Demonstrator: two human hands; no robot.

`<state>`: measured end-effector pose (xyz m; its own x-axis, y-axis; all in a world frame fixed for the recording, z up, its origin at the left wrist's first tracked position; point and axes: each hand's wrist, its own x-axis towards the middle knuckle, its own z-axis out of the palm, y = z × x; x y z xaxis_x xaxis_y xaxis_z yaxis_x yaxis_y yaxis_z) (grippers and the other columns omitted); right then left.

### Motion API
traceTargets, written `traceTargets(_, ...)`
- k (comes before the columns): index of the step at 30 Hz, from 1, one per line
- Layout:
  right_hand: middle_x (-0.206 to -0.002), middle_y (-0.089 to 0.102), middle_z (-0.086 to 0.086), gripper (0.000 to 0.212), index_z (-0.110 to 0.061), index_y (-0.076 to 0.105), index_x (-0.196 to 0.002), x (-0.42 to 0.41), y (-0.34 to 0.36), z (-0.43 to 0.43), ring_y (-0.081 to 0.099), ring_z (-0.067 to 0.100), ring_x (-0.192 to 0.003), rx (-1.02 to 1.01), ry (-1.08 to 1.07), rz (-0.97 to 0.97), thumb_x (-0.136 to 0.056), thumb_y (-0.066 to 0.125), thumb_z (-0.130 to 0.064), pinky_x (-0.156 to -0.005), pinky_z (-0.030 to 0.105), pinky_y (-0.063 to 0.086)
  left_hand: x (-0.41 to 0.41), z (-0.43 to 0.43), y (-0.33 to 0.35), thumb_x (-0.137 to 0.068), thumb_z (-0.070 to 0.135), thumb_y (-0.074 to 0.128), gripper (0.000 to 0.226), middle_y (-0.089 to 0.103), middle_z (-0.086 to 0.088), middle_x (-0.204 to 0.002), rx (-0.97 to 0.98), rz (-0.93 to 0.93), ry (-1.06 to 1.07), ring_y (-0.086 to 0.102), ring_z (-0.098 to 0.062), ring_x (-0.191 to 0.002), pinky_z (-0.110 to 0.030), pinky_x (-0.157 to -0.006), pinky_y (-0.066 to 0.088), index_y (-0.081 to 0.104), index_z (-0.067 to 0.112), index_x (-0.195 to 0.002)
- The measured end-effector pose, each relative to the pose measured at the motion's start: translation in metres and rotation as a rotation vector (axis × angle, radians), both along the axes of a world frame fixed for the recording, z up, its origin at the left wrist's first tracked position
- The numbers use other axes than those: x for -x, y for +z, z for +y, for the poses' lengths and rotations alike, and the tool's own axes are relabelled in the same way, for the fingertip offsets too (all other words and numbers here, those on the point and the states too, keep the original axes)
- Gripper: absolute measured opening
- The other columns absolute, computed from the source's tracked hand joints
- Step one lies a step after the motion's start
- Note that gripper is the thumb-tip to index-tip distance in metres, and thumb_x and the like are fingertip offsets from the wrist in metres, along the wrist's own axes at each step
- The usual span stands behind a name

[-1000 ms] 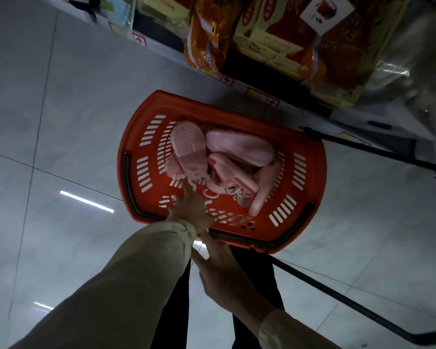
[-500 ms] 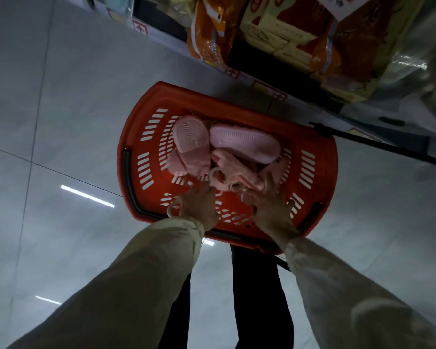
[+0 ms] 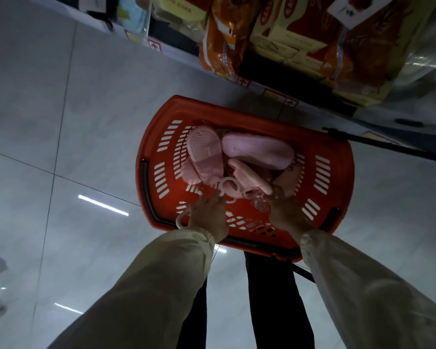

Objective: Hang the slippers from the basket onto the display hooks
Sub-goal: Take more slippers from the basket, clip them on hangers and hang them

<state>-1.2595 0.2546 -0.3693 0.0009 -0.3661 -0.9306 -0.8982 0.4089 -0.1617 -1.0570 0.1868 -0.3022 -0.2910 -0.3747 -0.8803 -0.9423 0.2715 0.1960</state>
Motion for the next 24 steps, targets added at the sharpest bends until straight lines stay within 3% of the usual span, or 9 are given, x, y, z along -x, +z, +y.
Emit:
traceTargets(4, -0.151, 0.029, -0.001, 0.054, -0.038, 0.047, -0.138, -0.006, 0.009, 0.01, 0.05, 0.03, -0.12, 0.142, -0.054, 0.04, -0.087, 0.06, -0.029, -0.097, 0.04, 0.039, 0.002, -0.006, 0.002, -0.082, 0.035, 0.07, 0.066, 0.038, -0.001, -0.147, 0.017, 0.007, 0.016, 0.036, -0.03, -0.136, -0.056, -0.104, 0.041, 0.043, 0.018, -0.139)
traceTargets(8, -0.147, 0.036, -0.001, 0.045, -0.035, 0.051, -0.136, -0.021, 0.047, 0.022, 0.055, 0.023, -0.117, 0.324, -0.11, 0.076, -0.092, 0.044, -0.027, -0.09, 0.038, 0.04, 0.0, -0.001, 0.013, -0.084, 0.036, 0.068, 0.067, 0.035, -0.002, -0.151, 0.033, -0.015, 0.026, 0.032, -0.034, -0.141, -0.06, -0.105, 0.039, 0.04, 0.019, -0.143)
traceTargets(15, -0.15, 0.029, -0.001, 0.061, -0.041, 0.04, -0.144, -0.022, 0.103, 0.031, 0.055, 0.033, -0.118, 0.298, -0.194, 0.048, -0.09, 0.052, -0.018, -0.097, 0.045, 0.045, 0.002, -0.003, 0.069, -0.089, 0.035, 0.064, 0.07, 0.028, -0.002, -0.156, 0.073, -0.023, 0.117, 0.028, -0.033, -0.143, -0.062, -0.108, 0.035, 0.031, 0.019, -0.149)
traceTargets(24, -0.146, 0.036, -0.001, 0.061, -0.029, 0.056, -0.136, -0.024, 0.209, 0.001, 0.058, 0.033, -0.107, 0.382, -0.312, -0.048, -0.079, 0.059, -0.006, -0.099, 0.041, 0.046, 0.013, -0.046, 0.169, -0.089, 0.027, 0.064, 0.082, 0.011, 0.002, -0.164, 0.195, -0.003, 0.242, 0.028, -0.035, -0.144, -0.06, -0.114, 0.025, 0.017, 0.03, -0.156)
